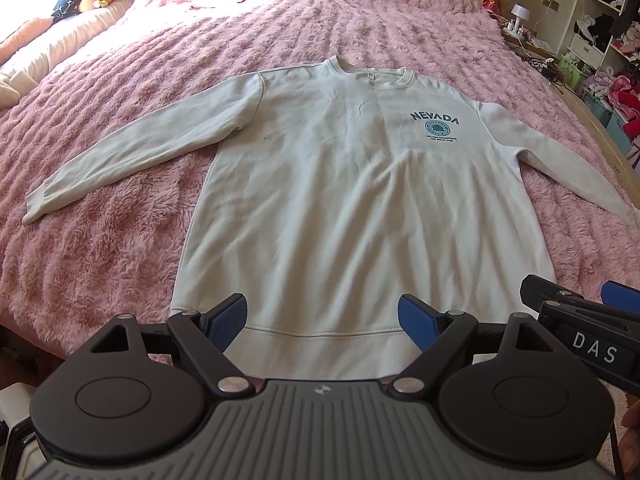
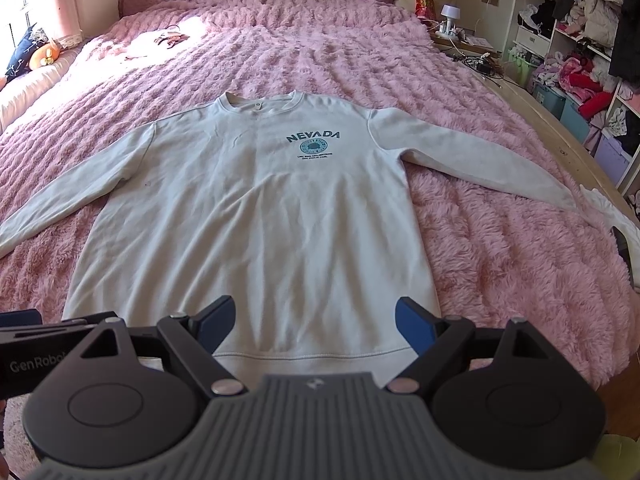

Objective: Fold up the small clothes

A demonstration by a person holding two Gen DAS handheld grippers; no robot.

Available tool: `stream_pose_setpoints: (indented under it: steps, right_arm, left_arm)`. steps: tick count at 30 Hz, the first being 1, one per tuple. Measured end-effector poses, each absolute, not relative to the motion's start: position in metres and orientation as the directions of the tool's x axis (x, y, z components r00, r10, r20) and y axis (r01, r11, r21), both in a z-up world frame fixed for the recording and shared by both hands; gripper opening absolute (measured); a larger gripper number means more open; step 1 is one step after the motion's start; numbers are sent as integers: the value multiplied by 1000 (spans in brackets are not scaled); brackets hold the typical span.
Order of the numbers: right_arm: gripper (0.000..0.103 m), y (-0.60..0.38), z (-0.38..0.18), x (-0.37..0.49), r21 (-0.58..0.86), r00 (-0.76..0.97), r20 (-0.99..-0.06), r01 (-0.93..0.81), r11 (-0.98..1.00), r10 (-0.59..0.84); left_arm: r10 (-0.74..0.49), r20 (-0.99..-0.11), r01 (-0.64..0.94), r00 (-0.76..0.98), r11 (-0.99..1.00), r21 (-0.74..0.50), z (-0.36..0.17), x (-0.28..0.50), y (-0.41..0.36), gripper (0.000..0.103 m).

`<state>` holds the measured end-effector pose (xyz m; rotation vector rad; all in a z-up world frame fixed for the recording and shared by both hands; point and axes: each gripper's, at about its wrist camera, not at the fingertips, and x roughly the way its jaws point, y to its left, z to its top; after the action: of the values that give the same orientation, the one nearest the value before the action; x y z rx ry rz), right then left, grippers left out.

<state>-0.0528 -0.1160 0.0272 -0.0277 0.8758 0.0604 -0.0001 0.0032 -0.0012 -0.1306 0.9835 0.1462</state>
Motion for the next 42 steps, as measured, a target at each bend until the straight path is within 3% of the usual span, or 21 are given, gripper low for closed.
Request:
stream_pose_setpoints:
  steps: [28,33,38,42]
  right_arm:
    - [83,-126,13,-39,8,628,-777,-32,999,27]
    - [83,-161,9,-27,29,713,-701,29,999,0]
    - [83,-207,4,-14,-109,836,-528,106,988,-148]
    - [83,-262,0,9,-80,856,-469,203,976,-216]
  left_arm:
    - [25,-853,-161,521,984,-70,-14,17,2,100]
    - [-29,-835,-82,549,993,-88,-15,43,-17,100]
    - [-96,-796,17,597,994,-107,-18,80,-48,100]
    - [-198,-780,105,594,980,-169,-22,120,-75,100]
